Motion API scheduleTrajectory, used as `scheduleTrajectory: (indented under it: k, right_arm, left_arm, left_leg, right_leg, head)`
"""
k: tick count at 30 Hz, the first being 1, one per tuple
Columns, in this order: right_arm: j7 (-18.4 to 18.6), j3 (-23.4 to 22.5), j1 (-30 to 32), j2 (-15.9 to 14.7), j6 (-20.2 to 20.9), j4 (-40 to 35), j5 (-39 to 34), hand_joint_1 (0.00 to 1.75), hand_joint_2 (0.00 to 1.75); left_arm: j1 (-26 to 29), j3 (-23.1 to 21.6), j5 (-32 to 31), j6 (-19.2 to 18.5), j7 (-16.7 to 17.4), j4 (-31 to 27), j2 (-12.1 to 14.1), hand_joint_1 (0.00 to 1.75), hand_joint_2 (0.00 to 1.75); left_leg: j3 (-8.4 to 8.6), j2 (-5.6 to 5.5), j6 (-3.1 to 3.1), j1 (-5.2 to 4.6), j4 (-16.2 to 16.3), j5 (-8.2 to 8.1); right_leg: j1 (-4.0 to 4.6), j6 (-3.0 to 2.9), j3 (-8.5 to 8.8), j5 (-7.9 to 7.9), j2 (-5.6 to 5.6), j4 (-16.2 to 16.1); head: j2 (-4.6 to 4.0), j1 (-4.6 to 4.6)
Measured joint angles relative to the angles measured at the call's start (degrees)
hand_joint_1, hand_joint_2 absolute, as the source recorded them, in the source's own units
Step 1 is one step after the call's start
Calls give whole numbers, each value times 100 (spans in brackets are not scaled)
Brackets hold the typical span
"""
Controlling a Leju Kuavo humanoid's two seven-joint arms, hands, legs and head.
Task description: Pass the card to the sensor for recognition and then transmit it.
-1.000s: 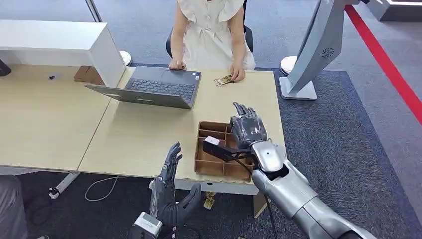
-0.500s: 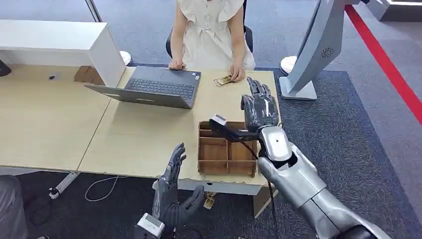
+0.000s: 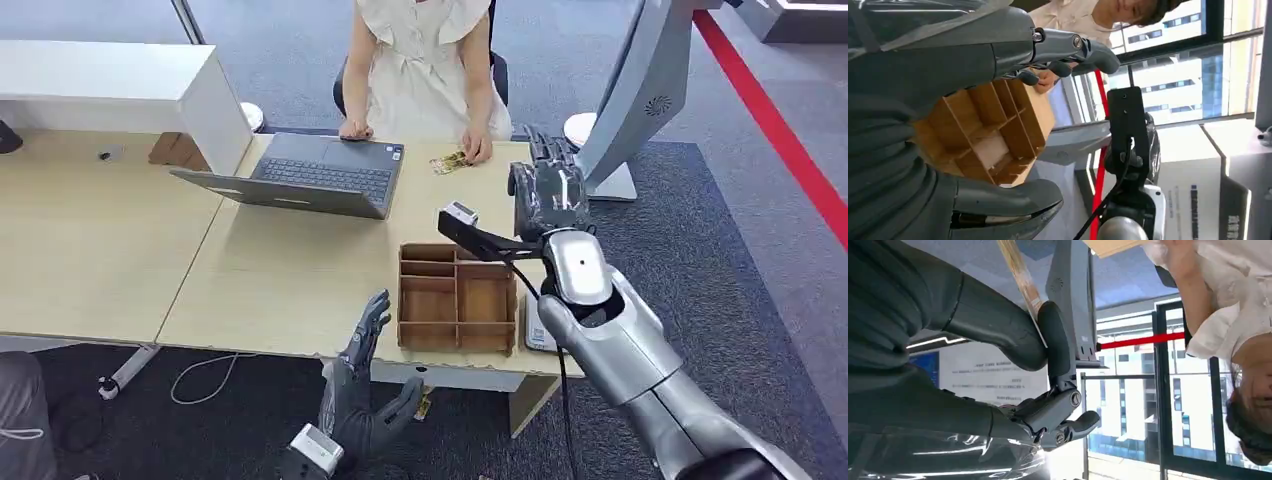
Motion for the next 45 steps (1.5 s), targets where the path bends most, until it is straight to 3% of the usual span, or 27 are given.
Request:
scheduleTrajectory:
  k: [8,24,45]
  right_arm:
    - [-19,15,-265,79,354,159,74,175,175]
    - [-96,173,-1390,833,570,1545,-142,175,175]
    - [31,247,-1685,977,579,2483,-249,175,175]
  left_arm:
    - [-168,-164,148,-231,-98,144,-57,0,175]
    - [-479,-551,221,-494,-190,415,-162,0,175]
    - [-550,-566,65,-763,-372,772,-288,0,175]
  left_leg:
    - [-3,-1,1,0,0,1]
    - [-4,-1,3,0,0,4]
    - [-1,0,3,0,0,5]
  right_leg:
    - [-1,0,-1,1,0,2]
    - [0,0,-1,2,-1,3]
    - [-1,1,-1,3,-1,3]
  head:
    - [0,-2]
    - [0,-2]
    - [0,-4]
